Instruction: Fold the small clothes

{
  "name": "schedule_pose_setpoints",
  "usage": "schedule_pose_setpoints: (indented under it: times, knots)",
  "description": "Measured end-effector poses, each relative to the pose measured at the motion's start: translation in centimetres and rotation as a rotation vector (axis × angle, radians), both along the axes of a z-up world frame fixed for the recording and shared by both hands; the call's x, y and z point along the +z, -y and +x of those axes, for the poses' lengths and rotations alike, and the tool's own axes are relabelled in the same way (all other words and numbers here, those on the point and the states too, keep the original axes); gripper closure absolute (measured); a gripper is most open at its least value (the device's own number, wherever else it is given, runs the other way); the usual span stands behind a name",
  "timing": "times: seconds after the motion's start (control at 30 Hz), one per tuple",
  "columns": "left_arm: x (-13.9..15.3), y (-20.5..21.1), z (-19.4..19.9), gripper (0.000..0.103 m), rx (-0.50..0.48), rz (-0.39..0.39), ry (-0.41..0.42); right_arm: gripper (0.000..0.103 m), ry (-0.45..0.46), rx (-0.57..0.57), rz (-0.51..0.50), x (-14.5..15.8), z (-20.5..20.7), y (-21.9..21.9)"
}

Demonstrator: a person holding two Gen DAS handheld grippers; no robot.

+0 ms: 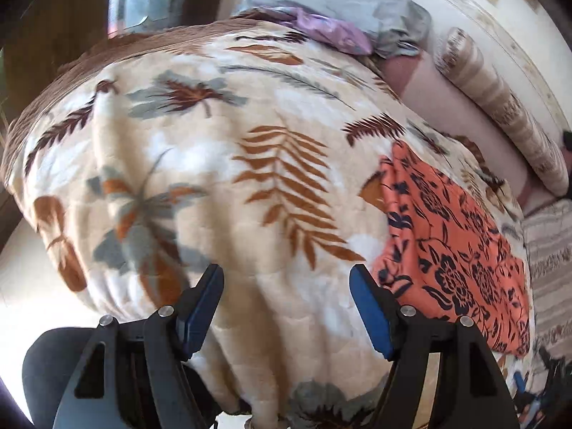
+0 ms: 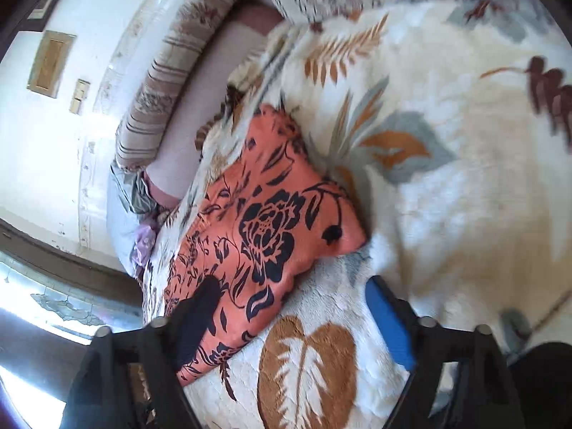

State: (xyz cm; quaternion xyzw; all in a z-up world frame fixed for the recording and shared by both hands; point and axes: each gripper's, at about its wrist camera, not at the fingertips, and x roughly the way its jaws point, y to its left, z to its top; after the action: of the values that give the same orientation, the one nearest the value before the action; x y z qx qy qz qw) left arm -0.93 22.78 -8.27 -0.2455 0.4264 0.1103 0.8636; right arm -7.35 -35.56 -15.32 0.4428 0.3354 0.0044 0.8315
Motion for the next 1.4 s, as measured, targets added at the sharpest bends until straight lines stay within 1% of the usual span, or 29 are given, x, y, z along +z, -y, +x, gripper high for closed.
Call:
schedule_pose_setpoints:
  times: [0.07,0.1,0.13,0.17,0.2,0.23,0.27,0.3,0.33,0.37,0.4,0.43,0.47,0.5,0.53,0.57,0.6,0.63,0.67,0.73,0.83,0.9,0.93,1.03,1.1,1.17,1.3,1.33,1.4]
  knots:
    - [0.1,-0.6,-0.4,0.030,0.005,-0.037,-0.014,0.016,0.013,0.022,-0.012,0.3,-0.7,-0.8]
    - [0.4,-0.3,-0.5,0.030,-0.020,-0.029,0.000,0.016,0.025,0.030,-0.016,0.4,-1.1,-1.1]
    - [0.5,0.4,-0.8,0.030,-0.054,-0.003,0.024,0.016,0.037,0.042,-0.027,0.1,-1.5,-1.5]
    - [0.7,1.5,-0.8,0.030,-0.090,0.048,0.041,0.016,0.041,0.055,-0.045,-0.1,-1.8,-2.1]
    - [0.1,2.2,-1.0,0.029,-0.102,0.135,0.021,0.016,0.042,0.067,-0.058,-0.3,-2.0,-2.6]
    - [-1.2,2.6,-0.9,0.030,-0.075,0.227,-0.055,0.016,0.046,0.084,-0.064,-0.6,-2.1,-3.1]
    - [-3.1,2.3,-1.0,0.030,-0.023,0.266,-0.179,0.016,0.051,0.096,-0.063,-1.1,-2.5,-4.0]
    - [-4.6,1.1,-1.9,0.025,0.010,0.194,-0.212,0.016,0.053,0.106,-0.060,-1.4,-2.8,-4.4]
    - [-4.8,-0.2,-3.3,0.023,0.048,0.127,-0.177,0.016,0.048,0.112,-0.060,-1.7,-3.1,-4.5]
    - [-4.3,-0.5,-4.0,0.023,0.036,0.150,-0.182,0.016,0.038,0.119,-0.053,-2.0,-3.2,-4.6]
    - [-3.8,-0.7,-4.6,0.023,0.071,0.224,-0.228,0.016,0.036,0.123,-0.040,-2.4,-3.6,-4.3]
    - [-3.4,-1.5,-5.4,0.023,0.129,0.270,-0.264,0.016,0.038,0.121,-0.026,-2.6,-3.8,-4.0]
    - [-3.4,-2.9,-6.1,0.023,0.145,0.223,-0.254,0.016,0.039,0.115,-0.015,-2.8,-3.7,-3.7]
    - [-3.8,-4.4,-6.6,0.023,0.160,0.159,-0.267,0.016,0.036,0.107,0.001,-3.0,-3.5,-3.4]
    - [-3.8,-5.5,-7.1,0.023,0.196,0.176,-0.284,0.016,0.036,0.103,0.021,-3.2,-3.5,-3.1]
    - [-3.8,-6.7,-7.5,0.026,0.266,0.211,-0.336,0.016,0.039,0.098,0.041,-3.3,-3.6,-2.8]
    - [-3.4,-7.9,-8.3,0.028,0.316,0.165,-0.322,0.016,0.047,0.093,0.052,-3.3,-3.7,-2.6]
    - [-2.8,-8.7,-9.2,0.028,0.334,0.104,-0.277,0.016,0.057,0.092,0.053,-3.1,-3.7,-2.6]
    - [-1.8,-9.0,-9.7,0.028,0.345,0.093,-0.245,0.016,0.072,0.094,0.049,-2.9,-3.7,-2.7]
    - [0.9,-8.0,-10.4,0.026,0.347,0.148,-0.146,0.016,0.085,0.099,0.032,-2.5,-3.7,-3.1]
    - [4.6,-4.2,-9.8,0.026,0.218,0.199,0.003,0.016,0.101,0.122,0.008,-1.9,-3.6,-3.9]
    - [6.5,-0.2,-8.0,0.025,0.081,0.221,0.075,0.016,0.112,0.128,-0.001,-1.5,-3.7,-4.2]
    - [7.2,1.7,-7.4,0.022,0.006,0.223,0.112,0.016,0.114,0.130,0.002,-1.3,-3.6,-4.3]
    - [8.3,7.6,-4.0,0.021,-0.196,0.241,0.204,0.016,0.120,0.133,0.012,-0.7,-3.7,-4.3]
    - [8.3,10.8,-2.2,0.021,-0.295,0.295,0.217,0.016,0.125,0.123,0.010,-0.1,-3.9,-4.0]
    - [7.8,13.1,-0.9,0.021,-0.354,0.317,0.206,0.016,0.124,0.103,-0.003,0.6,-4.4,-3.1]
    - [6.7,14.9,1.1,0.021,-0.374,0.283,0.205,0.016,0.100,0.072,-0.013,1.5,-4.3,-0.5]
    - [6.4,15.1,1.8,0.021,-0.373,0.280,0.204,0.016,0.086,0.067,-0.002,1.5,-4.0,0.0]
    - [5.9,15.9,2.9,0.021,-0.371,0.274,0.198,0.016,0.071,0.059,0.064,1.2,-3.2,0.9]
